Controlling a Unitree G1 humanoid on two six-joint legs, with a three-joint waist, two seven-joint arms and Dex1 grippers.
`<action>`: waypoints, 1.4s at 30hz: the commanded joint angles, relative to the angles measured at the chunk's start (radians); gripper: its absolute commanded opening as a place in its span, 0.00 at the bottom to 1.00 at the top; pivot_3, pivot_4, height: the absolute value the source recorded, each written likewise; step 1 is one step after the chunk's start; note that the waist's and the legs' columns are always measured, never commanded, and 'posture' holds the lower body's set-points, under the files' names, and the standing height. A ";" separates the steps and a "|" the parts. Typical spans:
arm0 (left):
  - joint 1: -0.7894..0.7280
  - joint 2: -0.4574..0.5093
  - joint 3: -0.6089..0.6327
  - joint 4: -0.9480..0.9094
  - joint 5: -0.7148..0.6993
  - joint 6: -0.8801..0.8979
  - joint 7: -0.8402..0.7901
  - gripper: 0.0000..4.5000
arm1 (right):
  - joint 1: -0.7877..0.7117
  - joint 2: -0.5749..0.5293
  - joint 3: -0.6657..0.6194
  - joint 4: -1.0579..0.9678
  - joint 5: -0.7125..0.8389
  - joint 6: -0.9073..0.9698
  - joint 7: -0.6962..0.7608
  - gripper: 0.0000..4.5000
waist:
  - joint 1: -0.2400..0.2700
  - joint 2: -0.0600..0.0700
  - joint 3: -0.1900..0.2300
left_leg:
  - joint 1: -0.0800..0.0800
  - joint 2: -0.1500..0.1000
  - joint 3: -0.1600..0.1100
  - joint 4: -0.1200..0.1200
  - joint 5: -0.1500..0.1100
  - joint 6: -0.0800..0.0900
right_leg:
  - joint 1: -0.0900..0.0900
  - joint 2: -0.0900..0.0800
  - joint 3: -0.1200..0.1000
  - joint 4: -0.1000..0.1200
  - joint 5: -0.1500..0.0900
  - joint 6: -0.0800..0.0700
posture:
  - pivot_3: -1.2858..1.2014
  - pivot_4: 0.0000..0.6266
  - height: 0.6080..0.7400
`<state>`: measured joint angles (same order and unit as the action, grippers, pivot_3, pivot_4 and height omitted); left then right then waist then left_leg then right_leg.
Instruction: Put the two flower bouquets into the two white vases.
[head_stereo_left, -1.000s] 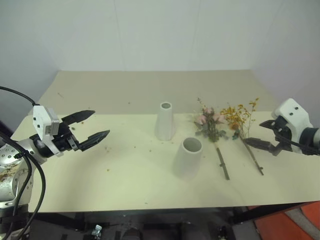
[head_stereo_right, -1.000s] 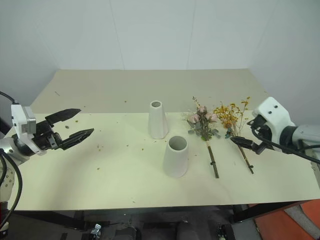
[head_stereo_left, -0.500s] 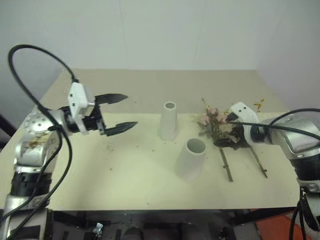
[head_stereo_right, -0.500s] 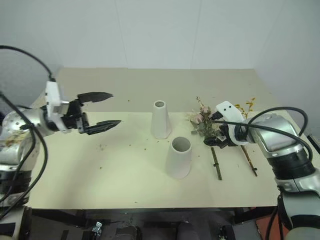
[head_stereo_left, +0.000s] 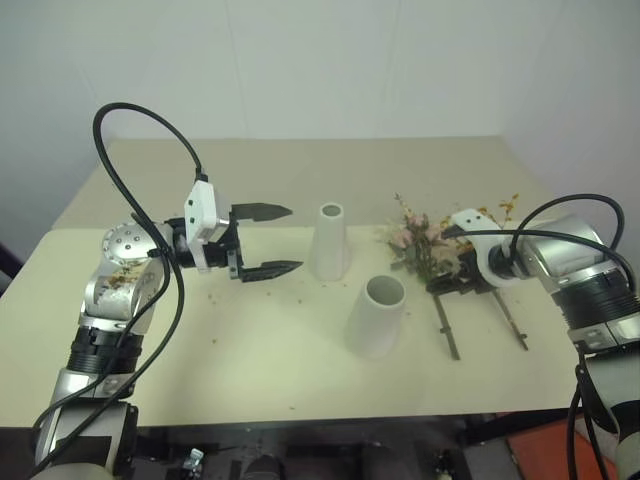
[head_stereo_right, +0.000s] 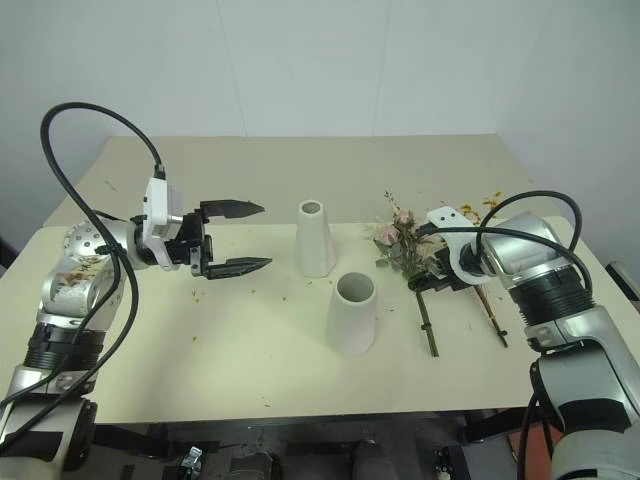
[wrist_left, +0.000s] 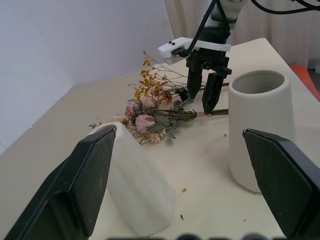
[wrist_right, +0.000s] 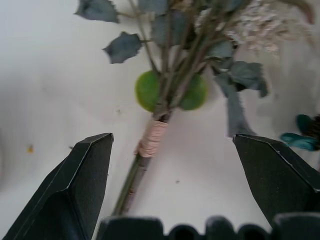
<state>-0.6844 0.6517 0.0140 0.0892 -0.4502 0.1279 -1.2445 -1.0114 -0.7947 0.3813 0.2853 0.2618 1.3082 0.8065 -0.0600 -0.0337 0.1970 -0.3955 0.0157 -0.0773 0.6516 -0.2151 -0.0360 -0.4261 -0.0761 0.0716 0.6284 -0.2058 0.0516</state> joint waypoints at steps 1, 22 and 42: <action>0.008 -0.005 0.014 -0.042 0.002 -0.013 0.019 0.99 | -0.038 0.020 -0.012 0.035 -0.011 -0.012 0.012 1.00 | -0.001 0.000 0.000 | 0.000 0.000 0.000 0.000 0.000 0.000 | 0.000 0.000 0.000 0.000 0.000 0.000 | 0.52 0.24 1.00; 0.097 0.003 0.064 -0.140 -0.038 0.044 0.098 1.00 | -0.135 0.146 0.004 0.390 -0.152 -0.182 0.100 0.05 | -0.010 0.000 0.000 | 0.001 0.000 -0.001 0.000 0.000 0.000 | 0.000 0.000 0.000 0.002 0.000 0.000 | 0.52 0.24 1.00; 0.117 0.013 0.092 -0.148 -0.043 0.050 0.124 1.00 | -0.122 0.503 -0.675 -0.139 0.063 -0.870 -0.487 0.05 | -0.010 0.002 0.001 | 0.000 0.000 -0.001 -0.001 0.000 0.000 | -0.002 0.000 0.000 0.003 0.001 -0.001 | 0.52 0.24 1.00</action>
<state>-0.5646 0.6592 0.0751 -0.0278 -0.4745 0.1799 -1.1295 -1.1250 -0.3145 -0.2229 0.2369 0.2222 0.5010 0.3025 -0.0699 -0.0320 0.1980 -0.3953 0.0158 -0.0784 0.6503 -0.2150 -0.0360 -0.4280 -0.0756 0.0714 0.6310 -0.2050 0.0510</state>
